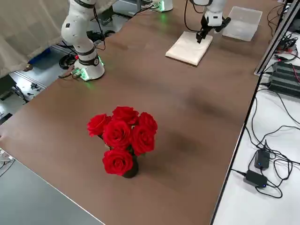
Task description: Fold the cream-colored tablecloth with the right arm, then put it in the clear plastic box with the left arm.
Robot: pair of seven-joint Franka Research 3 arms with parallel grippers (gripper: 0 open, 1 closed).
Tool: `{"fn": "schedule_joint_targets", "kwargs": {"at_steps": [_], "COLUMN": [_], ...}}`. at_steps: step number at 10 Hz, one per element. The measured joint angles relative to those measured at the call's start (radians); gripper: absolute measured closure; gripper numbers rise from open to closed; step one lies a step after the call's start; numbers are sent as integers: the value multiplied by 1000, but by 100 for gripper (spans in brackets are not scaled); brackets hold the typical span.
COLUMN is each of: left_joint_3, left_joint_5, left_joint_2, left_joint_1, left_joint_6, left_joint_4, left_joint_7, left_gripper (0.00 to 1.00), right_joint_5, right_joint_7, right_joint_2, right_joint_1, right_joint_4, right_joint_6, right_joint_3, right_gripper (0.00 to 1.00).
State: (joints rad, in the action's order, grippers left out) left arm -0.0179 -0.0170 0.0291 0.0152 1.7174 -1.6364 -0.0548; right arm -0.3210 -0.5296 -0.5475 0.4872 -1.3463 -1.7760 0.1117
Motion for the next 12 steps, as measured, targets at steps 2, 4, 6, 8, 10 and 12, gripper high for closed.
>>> {"fn": "schedule_joint_targets", "kwargs": {"at_steps": [2, 4, 6, 8, 10, 12], "left_joint_3": [0, 0, -1, -2, -12, -52], "left_joint_5": [0, 0, 0, 0, -1, -32], "left_joint_2": [0, 0, 0, 0, 0, 0], "left_joint_1": [0, 0, 0, 2, 10, 13], "left_joint_6": [0, 0, 0, 0, -4, -2], "left_joint_4": [0, 0, 0, 0, -12, -55], "left_joint_7": [0, 0, 0, 0, 3, 46], "left_gripper": [0, 0, 0, 0, 0, 0], "right_joint_5": [17, 37, 60, 103, 126, 155], "right_joint_7": [71, 147, 276, 381, 466, 510], "right_joint_2": [45, 77, 107, 151, 199, 228], "right_joint_1": [-79, -151, -263, -363, -449, -510], "right_joint_4": [0, 0, 1, 3, 19, 73], "right_joint_6": [67, 80, 135, 192, 298, 376], "right_joint_3": [1, 2, 4, 4, 4, 4], "right_gripper": [44, 42, 38, 37, 34, 31]}}
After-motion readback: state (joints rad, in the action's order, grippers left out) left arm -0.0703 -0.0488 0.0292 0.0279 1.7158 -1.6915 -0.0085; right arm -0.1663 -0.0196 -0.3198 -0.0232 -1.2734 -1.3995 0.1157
